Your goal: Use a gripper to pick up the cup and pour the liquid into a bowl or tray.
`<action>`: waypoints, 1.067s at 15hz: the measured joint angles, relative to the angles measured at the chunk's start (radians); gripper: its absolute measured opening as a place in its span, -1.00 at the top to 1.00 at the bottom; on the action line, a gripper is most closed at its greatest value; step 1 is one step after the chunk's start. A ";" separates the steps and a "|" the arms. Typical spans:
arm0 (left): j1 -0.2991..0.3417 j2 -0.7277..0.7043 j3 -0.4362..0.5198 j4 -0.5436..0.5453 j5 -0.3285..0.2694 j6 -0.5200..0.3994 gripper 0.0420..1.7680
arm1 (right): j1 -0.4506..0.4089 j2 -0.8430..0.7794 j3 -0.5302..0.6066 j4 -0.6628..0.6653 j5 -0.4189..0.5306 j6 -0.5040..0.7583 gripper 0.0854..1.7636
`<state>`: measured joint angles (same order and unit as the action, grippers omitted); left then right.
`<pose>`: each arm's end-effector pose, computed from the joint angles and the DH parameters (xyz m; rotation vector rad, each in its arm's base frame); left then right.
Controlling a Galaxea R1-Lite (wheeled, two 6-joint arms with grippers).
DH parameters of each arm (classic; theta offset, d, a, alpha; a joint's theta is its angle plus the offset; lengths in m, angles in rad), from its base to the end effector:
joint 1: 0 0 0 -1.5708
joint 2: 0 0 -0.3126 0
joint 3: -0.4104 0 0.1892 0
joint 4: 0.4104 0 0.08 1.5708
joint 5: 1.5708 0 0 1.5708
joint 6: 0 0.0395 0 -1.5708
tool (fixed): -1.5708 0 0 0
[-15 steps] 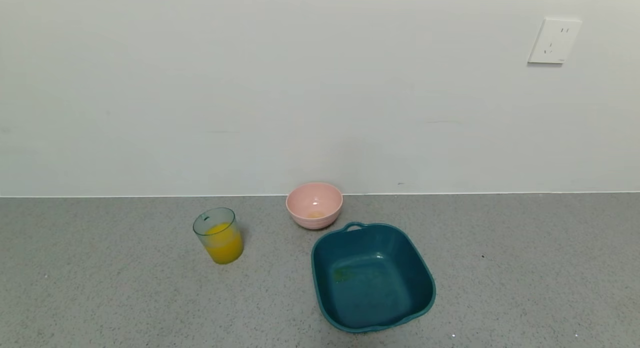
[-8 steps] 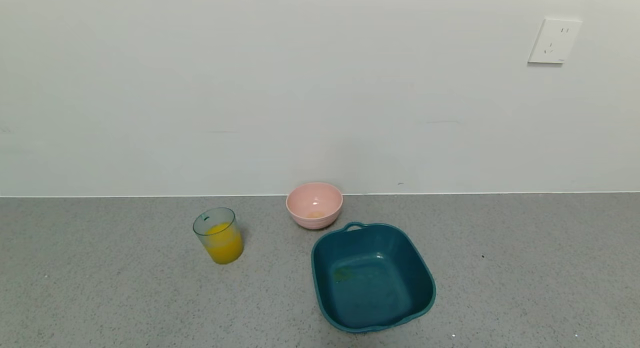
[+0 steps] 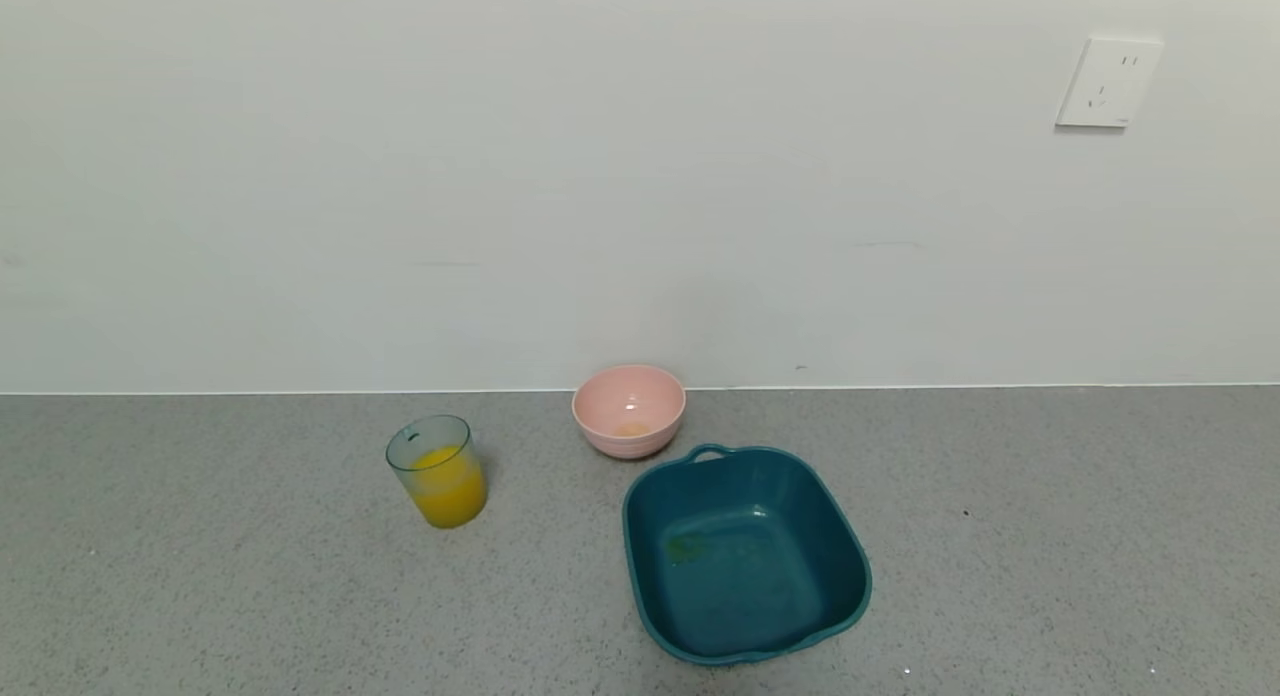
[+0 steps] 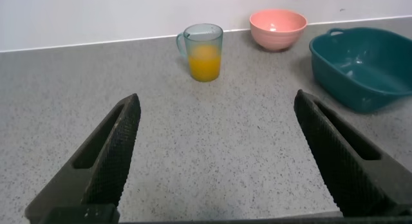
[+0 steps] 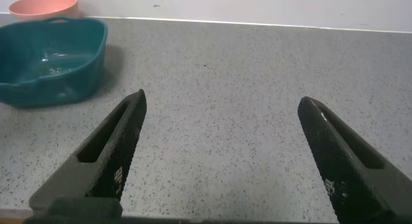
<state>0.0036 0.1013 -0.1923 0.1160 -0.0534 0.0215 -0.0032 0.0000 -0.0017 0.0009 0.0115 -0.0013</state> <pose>-0.0257 -0.0022 0.1196 0.0208 0.0245 -0.0501 -0.0197 0.0005 0.0759 -0.0013 -0.0008 0.0083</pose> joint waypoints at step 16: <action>-0.041 1.037 -0.121 -0.454 -0.010 -0.001 -0.94 | 0.000 0.000 0.000 0.000 0.000 0.000 -0.94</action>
<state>-0.0374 1.1387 -0.3130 -0.3377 -0.0630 0.0200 -0.0032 0.0000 -0.0017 0.0013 0.0119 -0.0013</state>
